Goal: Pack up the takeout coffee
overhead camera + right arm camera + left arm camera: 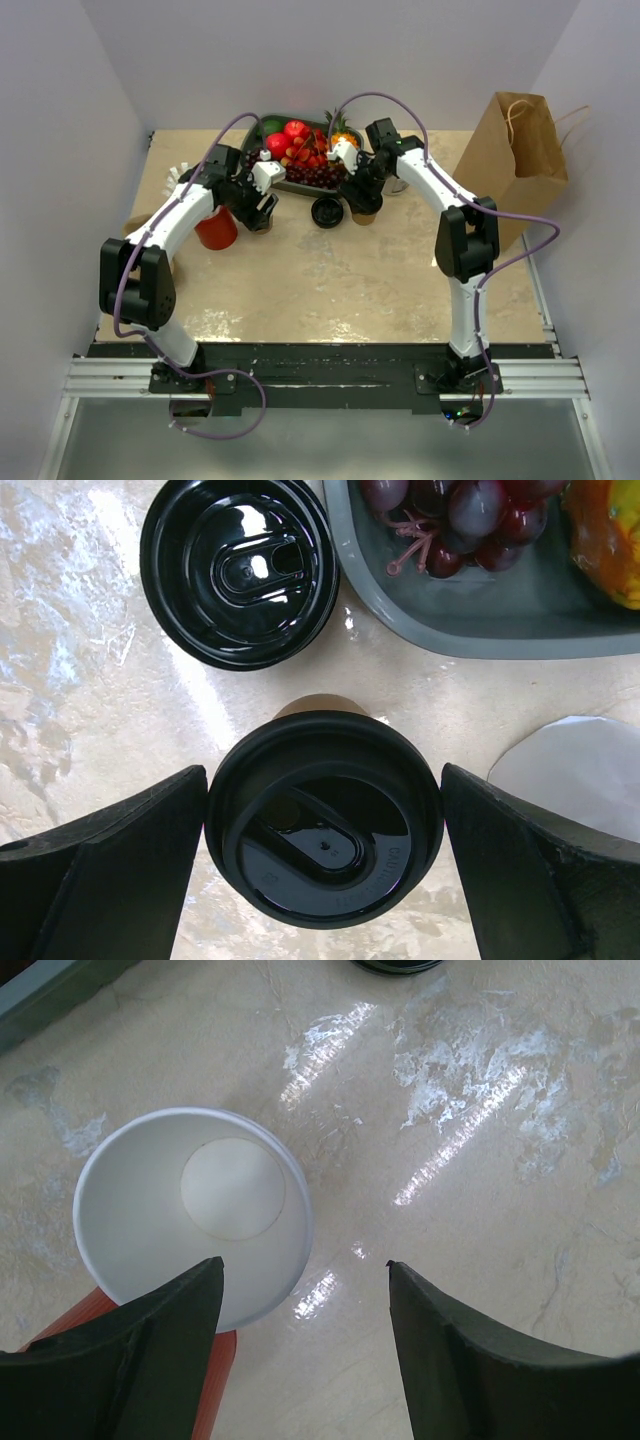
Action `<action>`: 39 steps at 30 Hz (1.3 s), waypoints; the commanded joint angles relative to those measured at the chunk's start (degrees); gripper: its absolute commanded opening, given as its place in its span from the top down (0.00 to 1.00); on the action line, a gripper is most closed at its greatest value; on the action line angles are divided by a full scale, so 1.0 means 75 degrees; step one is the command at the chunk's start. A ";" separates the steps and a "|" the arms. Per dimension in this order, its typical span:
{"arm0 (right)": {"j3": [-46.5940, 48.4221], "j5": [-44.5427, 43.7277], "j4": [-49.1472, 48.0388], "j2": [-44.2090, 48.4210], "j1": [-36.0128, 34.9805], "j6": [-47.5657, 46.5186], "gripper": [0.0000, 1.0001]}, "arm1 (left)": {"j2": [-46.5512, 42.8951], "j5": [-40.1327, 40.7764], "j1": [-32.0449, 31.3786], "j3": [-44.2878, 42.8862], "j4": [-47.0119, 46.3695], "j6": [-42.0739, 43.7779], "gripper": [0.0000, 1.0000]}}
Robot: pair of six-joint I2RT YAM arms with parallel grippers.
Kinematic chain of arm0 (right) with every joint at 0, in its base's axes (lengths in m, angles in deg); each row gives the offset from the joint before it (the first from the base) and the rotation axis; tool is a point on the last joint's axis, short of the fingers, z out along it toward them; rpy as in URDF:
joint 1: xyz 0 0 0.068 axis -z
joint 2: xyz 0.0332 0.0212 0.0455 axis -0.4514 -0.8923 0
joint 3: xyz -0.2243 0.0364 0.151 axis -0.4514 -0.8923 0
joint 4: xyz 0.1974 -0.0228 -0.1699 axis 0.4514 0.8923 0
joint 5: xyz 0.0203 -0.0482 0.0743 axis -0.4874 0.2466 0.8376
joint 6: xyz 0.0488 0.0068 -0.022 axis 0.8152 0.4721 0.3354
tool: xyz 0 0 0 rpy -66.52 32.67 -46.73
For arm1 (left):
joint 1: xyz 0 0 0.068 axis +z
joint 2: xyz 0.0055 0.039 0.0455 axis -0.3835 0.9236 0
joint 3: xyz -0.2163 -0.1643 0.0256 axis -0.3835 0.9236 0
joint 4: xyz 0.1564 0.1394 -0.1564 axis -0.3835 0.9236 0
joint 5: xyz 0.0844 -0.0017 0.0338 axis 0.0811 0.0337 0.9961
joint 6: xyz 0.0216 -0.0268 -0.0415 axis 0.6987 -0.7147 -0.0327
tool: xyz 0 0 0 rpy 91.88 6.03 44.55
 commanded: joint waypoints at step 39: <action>-0.1049 0.1036 -0.2207 0.0615 0.0253 0.1951 0.01 | -0.1292 -0.1282 -0.0801 0.0693 -0.1554 -0.0795 0.20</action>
